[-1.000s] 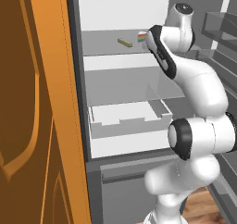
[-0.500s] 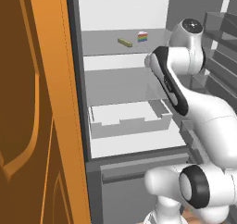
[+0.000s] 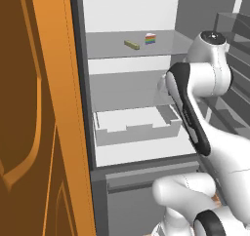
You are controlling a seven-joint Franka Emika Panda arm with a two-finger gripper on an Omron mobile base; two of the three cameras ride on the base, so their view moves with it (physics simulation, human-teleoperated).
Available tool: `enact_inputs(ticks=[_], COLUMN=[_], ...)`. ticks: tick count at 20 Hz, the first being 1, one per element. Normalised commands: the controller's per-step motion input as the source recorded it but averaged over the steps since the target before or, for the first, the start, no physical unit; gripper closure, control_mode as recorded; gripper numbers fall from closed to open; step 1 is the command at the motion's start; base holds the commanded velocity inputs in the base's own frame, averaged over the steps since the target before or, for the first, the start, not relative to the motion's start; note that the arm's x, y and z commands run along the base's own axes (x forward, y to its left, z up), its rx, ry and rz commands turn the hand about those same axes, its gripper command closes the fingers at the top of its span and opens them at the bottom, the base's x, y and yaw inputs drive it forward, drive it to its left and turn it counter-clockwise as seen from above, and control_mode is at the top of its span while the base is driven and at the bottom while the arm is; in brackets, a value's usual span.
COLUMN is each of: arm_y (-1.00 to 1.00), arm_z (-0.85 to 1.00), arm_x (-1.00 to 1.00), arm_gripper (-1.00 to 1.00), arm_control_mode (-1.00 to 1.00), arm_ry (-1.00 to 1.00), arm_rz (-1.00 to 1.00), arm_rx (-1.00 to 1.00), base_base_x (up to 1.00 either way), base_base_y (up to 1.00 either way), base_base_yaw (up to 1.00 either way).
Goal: Pick the egg and butter from the fridge and place them by the bowl for mixing.
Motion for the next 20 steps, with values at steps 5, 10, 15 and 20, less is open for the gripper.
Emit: enact_inputs(ticks=[5, 10, 15, 20], arm_y=[0.03, 0.00, 0.00, 0.00], arm_z=[-0.12, -0.12, 0.00, 0.00], arm_x=[-0.69, -0.57, -0.40, -0.53], arm_gripper=[1.00, 1.00, 1.00, 1.00], arm_control_mode=[-1.00, -1.00, -1.00, -1.00], arm_ry=[0.37, 0.27, 0.10, 0.00], arm_rz=[0.00, 0.00, 0.00, 0.00], arm_rx=[0.00, 0.00, 0.00, 0.00], base_base_x=[0.00, 0.00, 0.00, 0.00], base_base_y=[0.00, 0.00, 0.00, 0.00], base_base_yaw=[0.00, 0.00, 0.00, 0.00])
